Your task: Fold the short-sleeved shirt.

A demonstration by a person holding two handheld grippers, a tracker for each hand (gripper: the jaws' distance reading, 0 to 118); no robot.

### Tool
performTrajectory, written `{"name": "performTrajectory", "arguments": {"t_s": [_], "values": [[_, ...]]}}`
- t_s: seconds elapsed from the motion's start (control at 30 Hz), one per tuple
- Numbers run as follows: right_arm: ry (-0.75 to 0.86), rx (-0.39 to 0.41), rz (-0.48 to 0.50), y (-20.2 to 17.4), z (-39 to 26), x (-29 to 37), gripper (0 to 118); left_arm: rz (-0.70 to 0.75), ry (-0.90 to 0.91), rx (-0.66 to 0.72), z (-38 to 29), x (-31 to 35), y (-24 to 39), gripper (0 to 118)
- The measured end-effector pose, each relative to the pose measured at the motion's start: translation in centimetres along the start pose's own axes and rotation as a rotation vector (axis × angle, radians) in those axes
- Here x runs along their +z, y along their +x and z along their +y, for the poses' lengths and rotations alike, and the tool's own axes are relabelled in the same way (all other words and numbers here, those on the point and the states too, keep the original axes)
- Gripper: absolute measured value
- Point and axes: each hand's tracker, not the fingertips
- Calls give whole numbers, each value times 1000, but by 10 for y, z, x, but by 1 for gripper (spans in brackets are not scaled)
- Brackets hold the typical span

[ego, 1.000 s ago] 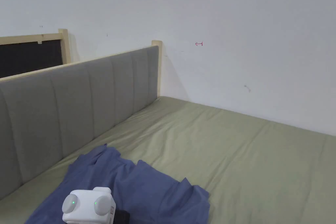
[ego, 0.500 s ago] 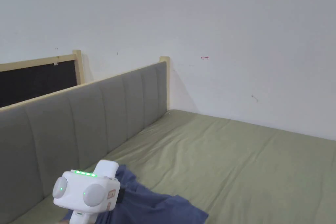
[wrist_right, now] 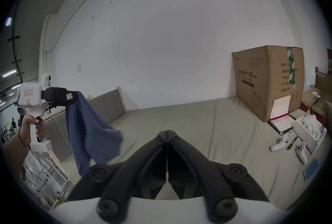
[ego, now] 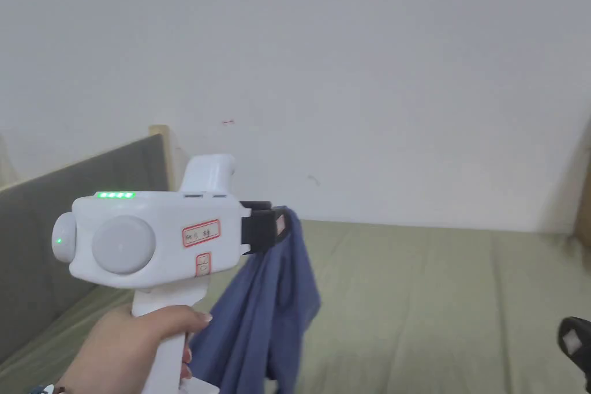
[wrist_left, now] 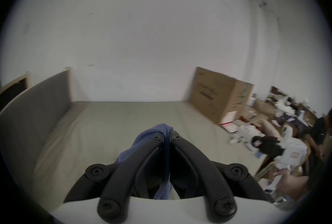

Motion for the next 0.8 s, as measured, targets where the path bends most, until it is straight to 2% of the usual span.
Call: {"name": "performTrajectory", "arguments": {"t_s": [0.17,0.23,0.33,0.47,0.57,0.63,0.67,0.7,0.73,0.77,0.8], "values": [[78,14,-114,38,9,18,0,-206,-159,46,-9,-75,63,3],[83,7,-144,55,8,22,0,-222,-287,52,-32,-116,74,3],[51,-37,-164,71,-4,22,0,-236,-592,105,-94,-179,95,3],[-50,-97,-192,95,-29,15,0,-155,-917,316,-189,-240,98,3],[-99,-99,-205,101,-44,12,0,-1,-1029,416,-230,-258,89,3],[-122,-99,-215,106,-52,10,0,3,-1025,556,-242,-255,76,3],[-129,-104,-217,105,-54,9,0,-18,-995,680,-243,-253,68,8],[-136,-113,-215,107,-57,7,0,-46,-983,789,-242,-252,61,24],[-141,-120,-212,108,-59,6,0,-51,-986,855,-239,-245,59,58],[-146,-127,-209,108,-59,3,0,-17,-1001,877,-234,-242,55,108],[-148,-130,-207,106,-59,2,0,-12,-1014,866,-229,-239,51,118]]}}
